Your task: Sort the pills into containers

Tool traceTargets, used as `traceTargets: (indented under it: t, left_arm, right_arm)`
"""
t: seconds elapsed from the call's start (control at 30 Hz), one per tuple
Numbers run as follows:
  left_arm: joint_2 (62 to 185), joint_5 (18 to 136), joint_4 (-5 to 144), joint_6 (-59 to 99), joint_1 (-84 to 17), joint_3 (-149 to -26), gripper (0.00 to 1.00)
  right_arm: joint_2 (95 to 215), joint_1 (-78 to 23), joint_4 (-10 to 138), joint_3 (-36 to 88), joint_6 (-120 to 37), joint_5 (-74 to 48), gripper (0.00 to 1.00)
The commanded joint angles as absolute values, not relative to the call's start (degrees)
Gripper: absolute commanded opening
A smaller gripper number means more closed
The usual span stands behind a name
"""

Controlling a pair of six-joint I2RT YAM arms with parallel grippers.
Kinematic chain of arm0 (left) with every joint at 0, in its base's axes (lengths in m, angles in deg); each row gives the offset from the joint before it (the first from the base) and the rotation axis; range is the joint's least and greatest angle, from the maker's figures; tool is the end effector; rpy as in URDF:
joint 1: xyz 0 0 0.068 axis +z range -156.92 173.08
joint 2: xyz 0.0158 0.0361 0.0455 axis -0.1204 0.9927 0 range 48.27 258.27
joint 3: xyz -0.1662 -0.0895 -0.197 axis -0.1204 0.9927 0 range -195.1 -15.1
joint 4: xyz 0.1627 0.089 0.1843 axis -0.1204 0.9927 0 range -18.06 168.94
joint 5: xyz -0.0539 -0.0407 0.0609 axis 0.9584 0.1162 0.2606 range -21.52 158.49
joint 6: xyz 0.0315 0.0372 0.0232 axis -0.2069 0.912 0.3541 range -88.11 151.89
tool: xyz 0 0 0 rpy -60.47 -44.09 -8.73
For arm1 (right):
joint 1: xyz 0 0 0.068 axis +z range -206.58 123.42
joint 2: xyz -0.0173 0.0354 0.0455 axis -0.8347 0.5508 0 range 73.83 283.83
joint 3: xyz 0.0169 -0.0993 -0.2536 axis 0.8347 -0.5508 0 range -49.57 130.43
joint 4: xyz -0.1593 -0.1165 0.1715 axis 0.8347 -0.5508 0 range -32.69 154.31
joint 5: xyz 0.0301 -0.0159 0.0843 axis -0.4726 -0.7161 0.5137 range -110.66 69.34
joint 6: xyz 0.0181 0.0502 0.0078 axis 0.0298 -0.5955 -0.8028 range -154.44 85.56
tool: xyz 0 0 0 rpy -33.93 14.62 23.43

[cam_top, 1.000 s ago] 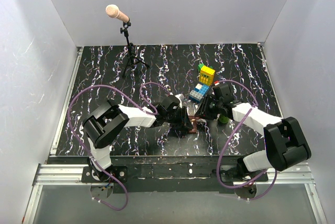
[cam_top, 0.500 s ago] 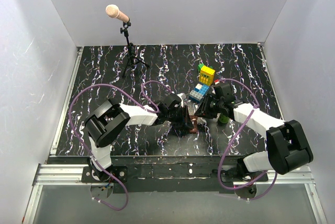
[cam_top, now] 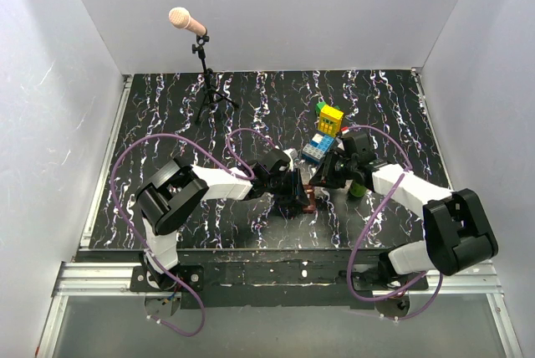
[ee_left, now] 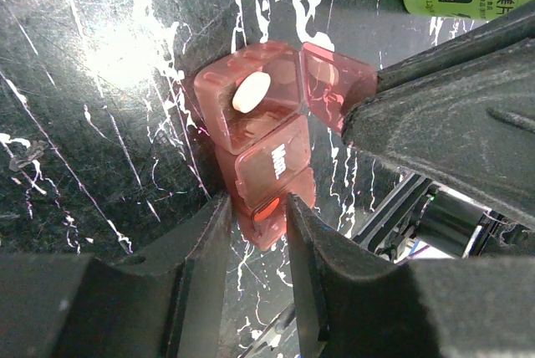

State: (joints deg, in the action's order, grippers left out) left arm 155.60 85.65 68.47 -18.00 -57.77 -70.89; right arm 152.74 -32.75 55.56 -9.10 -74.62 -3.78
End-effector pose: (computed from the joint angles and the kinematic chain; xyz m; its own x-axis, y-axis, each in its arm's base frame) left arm 0.2255 -0.2939 0.1306 -0.9645 0.0273 -0.2626 0.1984 0.7314 -0.6525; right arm 0.2446 0.1194 0.1880 -0.8786 0.2869 -0.3818 -0.0003 0.7991 0.6012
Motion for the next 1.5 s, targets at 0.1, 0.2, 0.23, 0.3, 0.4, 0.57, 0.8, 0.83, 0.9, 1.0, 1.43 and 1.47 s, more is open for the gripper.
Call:
traceTargets:
  t: [0.1,0.2,0.23,0.3,0.4,0.57,0.8,0.83,0.9,1.0,1.43,1.47]
  left_arm:
    - [158.8,80.5,75.2,-14.9,-58.1,-69.7,0.29]
    - [158.8,80.5,75.2,-14.7,-58.2,-69.8,0.29]
    - [158.8,80.5,75.3,-14.7,-58.1,-69.8,0.29]
    - [158.8,80.5,75.4,-14.6,-58.1,-69.7,0.29]
    - [158.9,80.5,75.5,-14.5,-58.1,-69.9,0.29]
    - [159.0,80.5,75.6,-14.4,-58.1,-70.0,0.29]
    - [158.9,80.5,75.8,-14.3,-58.1,-69.9,0.29]
    - [158.9,80.4,75.8,-14.3,-58.1,-69.9,0.29]
    - [158.9,80.4,75.9,-14.3,-58.1,-69.9,0.29]
    - [158.9,80.4,75.9,-14.3,-58.1,-69.9,0.29]
    - [159.1,80.4,76.1,-14.2,-58.1,-69.9,0.29]
    - [159.2,80.3,76.2,-14.3,-58.2,-70.0,0.29]
  right_arm:
    - [155.0,-32.6,62.7,-8.2,-74.6,3.3,0.24]
    - [155.5,-32.6,63.8,-8.5,-74.6,4.6,0.27]
    - [155.4,-32.6,63.7,-8.7,-74.8,4.9,0.29]
    - [155.6,-32.7,63.8,-8.8,-74.8,4.9,0.31]
    - [155.7,-32.7,63.7,-8.9,-74.8,4.1,0.34]
    - [157.4,-32.6,62.7,-8.8,-75.0,1.7,0.29]
    - [159.7,-32.8,63.8,-9.0,-75.5,1.8,0.25]
    - [159.7,-32.8,63.7,-9.1,-75.6,1.8,0.24]
    - [159.9,-33.0,63.7,-9.2,-75.7,1.5,0.24]
    - [160.3,-33.2,63.8,-9.3,-75.7,0.9,0.21]
    - [163.7,-33.3,62.6,-8.5,-74.7,-1.2,0.07]
    - [163.7,-33.3,62.1,-8.4,-74.5,-1.4,0.06]
